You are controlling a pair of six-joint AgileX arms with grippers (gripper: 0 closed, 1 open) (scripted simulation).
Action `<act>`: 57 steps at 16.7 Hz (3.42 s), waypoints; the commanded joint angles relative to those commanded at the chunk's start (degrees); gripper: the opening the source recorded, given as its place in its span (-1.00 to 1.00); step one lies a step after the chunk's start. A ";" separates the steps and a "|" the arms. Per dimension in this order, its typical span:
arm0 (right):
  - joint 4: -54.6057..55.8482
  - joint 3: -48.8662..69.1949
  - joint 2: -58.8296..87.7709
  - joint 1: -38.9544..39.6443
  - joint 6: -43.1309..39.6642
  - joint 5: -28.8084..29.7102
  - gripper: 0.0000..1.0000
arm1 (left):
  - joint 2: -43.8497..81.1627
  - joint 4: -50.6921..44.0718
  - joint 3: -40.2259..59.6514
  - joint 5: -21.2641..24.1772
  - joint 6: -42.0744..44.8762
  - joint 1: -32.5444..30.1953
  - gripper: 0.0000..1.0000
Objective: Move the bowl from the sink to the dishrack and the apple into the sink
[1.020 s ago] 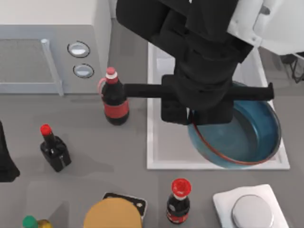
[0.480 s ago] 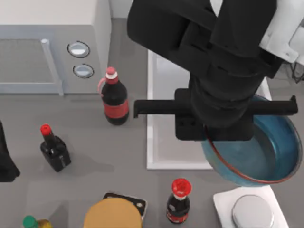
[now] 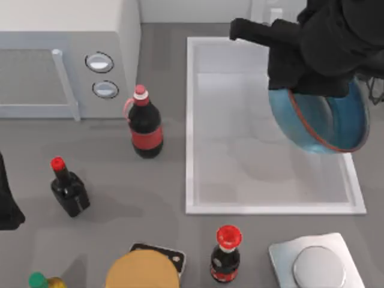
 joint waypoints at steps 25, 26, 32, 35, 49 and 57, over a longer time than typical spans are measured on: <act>72.30 -24.23 -13.17 -61.16 -42.19 -21.70 -1.00 | 0.00 0.00 0.00 0.00 0.00 0.00 1.00; 74.78 -25.10 -11.41 -60.90 -42.20 -21.39 -1.00 | 0.00 0.00 0.00 0.00 0.00 0.00 1.00; 98.46 -33.94 1.82 -58.27 -42.28 -18.34 -1.00 | 0.00 0.00 0.00 0.00 0.00 0.00 1.00; 109.51 -38.83 7.63 -56.72 -42.31 -16.75 -1.00 | 0.00 0.00 0.00 0.00 0.00 0.00 1.00; 116.03 -42.82 11.28 -55.45 -42.33 -15.46 -0.10 | 0.00 0.00 0.00 0.00 0.00 0.00 1.00; 116.03 -42.82 11.28 -55.45 -42.33 -15.46 1.00 | 0.00 0.00 0.00 0.00 0.00 0.00 1.00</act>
